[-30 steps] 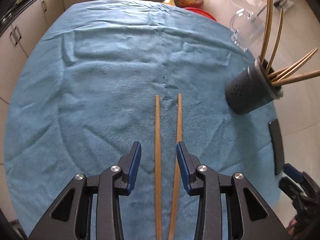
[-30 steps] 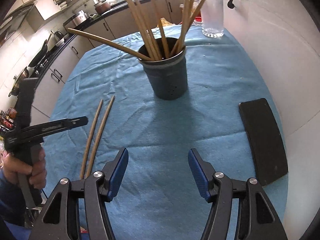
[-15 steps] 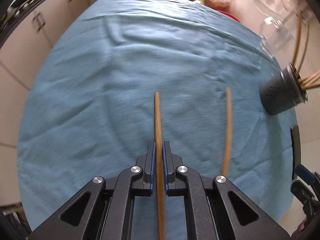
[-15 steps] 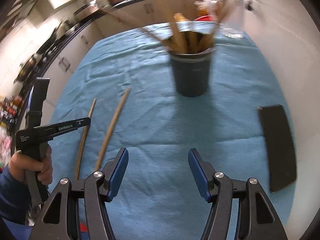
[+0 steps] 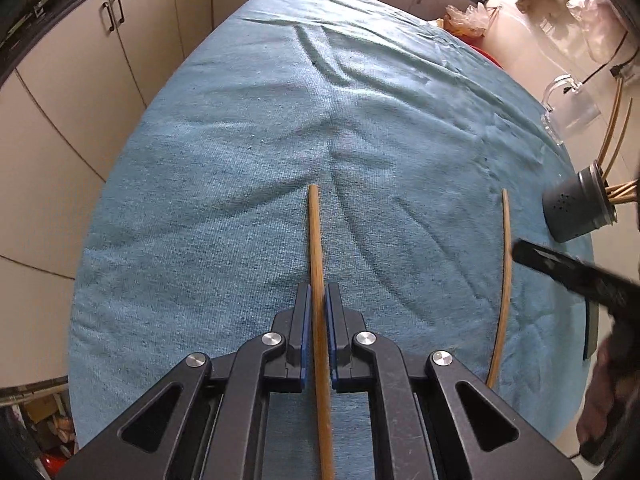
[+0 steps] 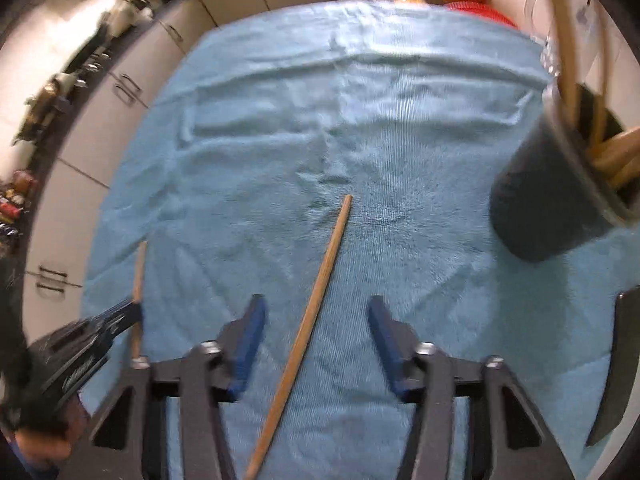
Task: Organize utensils
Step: 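Close the left gripper on one chopstick while the right gripper grasps the other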
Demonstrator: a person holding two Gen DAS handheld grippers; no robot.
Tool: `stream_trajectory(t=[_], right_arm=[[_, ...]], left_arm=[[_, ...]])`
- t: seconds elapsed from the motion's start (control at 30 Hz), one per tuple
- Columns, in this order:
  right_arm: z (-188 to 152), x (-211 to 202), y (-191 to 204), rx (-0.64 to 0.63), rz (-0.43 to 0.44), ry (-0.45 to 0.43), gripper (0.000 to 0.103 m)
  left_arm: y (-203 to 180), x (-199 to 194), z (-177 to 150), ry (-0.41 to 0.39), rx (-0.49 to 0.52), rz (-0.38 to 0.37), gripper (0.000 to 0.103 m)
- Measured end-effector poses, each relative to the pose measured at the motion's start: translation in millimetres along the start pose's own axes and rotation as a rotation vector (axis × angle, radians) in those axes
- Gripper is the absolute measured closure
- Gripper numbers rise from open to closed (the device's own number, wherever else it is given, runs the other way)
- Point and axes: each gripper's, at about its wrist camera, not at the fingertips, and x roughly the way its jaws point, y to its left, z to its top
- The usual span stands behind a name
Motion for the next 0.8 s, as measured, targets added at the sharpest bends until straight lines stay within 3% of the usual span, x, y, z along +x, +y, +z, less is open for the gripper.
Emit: stream_trajectory(t=[0.1, 0.23, 0.3, 0.47, 0.8], right_arm=[[12, 19, 2, 0.022, -0.041, 0.047, 0.060], [18, 27, 15, -0.010, -0.100, 0.044, 0.061], [19, 31, 23, -0.033, -0.128, 0.048, 0.074], [11, 34, 41, -0.085, -0.163, 0.045, 0.092], [3, 39, 55, -0.131, -0.165, 0.077, 0.092]], left_arm=[[-1, 0, 0, -0.006, 0.017, 0.000, 0.096], [-2, 1, 2, -0.009, 0.030, -0.005, 0.096], [-2, 1, 2, -0.014, 0.037, -0.005, 0.096], [-4, 2, 4, -0.020, 0.053, -0.002, 0.096], [-8, 4, 6, -0.027, 0.080, 0.009, 0.096]])
